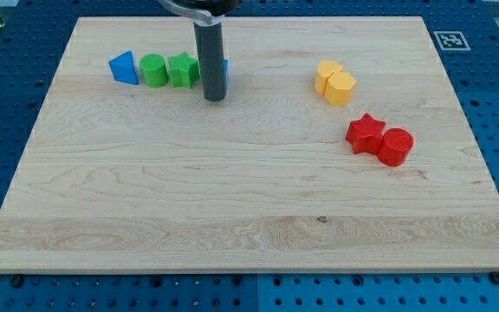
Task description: Move your arm closer to the red star
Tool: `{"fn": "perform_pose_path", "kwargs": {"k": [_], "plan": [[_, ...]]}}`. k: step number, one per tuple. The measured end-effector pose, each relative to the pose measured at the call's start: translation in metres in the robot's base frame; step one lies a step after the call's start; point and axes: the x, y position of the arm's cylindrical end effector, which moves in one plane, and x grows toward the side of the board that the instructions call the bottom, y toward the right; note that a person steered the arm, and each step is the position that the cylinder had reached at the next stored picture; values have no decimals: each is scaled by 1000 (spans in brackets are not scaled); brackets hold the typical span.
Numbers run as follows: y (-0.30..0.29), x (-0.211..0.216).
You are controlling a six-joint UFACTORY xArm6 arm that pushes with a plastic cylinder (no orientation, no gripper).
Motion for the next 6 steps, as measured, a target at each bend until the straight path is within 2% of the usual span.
{"fn": "perform_pose_path", "kwargs": {"k": [2,3,4,5,6], "plan": [[0,-1],[34,21],[97,51],[150,51],[178,52]]}}
